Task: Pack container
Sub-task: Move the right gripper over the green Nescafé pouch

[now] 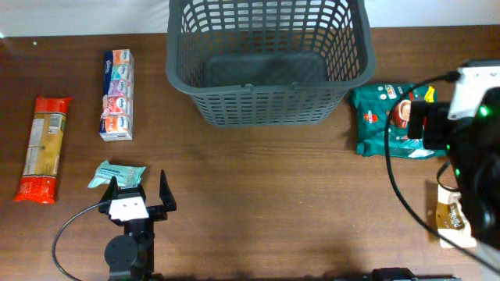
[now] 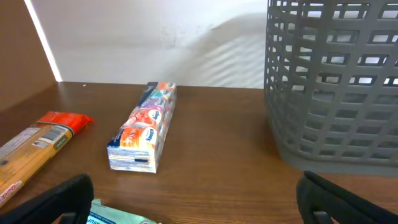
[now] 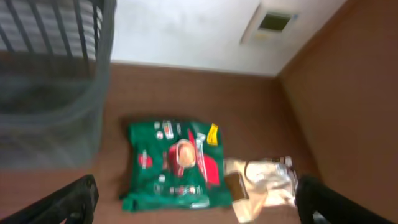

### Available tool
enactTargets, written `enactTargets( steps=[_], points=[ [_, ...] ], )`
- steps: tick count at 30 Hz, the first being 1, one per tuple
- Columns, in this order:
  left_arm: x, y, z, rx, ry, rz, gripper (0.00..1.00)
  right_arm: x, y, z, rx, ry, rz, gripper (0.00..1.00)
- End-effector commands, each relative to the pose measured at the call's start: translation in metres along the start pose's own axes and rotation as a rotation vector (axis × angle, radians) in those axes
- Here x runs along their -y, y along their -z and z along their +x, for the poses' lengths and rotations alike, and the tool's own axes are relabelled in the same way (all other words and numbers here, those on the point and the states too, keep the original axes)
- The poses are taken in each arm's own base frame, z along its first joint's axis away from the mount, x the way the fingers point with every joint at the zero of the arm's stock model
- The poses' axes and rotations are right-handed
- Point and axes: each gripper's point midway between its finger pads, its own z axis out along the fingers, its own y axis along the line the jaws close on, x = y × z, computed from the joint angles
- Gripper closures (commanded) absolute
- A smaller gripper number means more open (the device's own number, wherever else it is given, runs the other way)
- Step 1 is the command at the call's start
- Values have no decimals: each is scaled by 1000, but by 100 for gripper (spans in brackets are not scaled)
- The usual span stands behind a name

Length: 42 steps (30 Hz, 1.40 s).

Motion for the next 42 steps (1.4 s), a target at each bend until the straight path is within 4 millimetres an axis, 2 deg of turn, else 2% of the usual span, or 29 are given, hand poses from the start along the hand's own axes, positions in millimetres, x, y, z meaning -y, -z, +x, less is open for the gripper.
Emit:
enactTargets(
  steps=[1,3,5,8,11,15,19,21,25,29,36,40,42],
  points=[
    [3,0,1,2,10,14,1,-3,-17,2,-53,24,9,1],
    [3,0,1,2,10,14,1,-6,-28,4,-78,53,8,1],
    [3,0,1,2,10,15,1,-1,-36,7,-105,66,49,1],
    [3,0,1,2,10,14,1,20,-46,7,-133,74,185,1],
    [3,0,1,2,10,14,1,43,-54,-8,-89,32,288,1],
    [3,0,1,2,10,15,1,54,-70,-18,-56,-45,211,1],
    [3,0,1,2,10,14,1,70,-79,-8,-93,-254,128,1],
    [3,0,1,2,10,15,1,66,-76,4,-140,-325,54,1],
    [3,0,1,2,10,14,1,38,-62,33,-263,-365,-111,1],
    [3,0,1,2,10,14,1,32,-57,52,-343,-368,-121,1],
    [3,0,1,2,10,14,1,25,-62,35,-279,-377,-189,1],
    [3,0,1,2,10,14,1,29,-66,25,-233,-367,-177,1],
    [3,0,1,2,10,14,1,37,-75,19,-204,-342,-142,1]
  ],
)
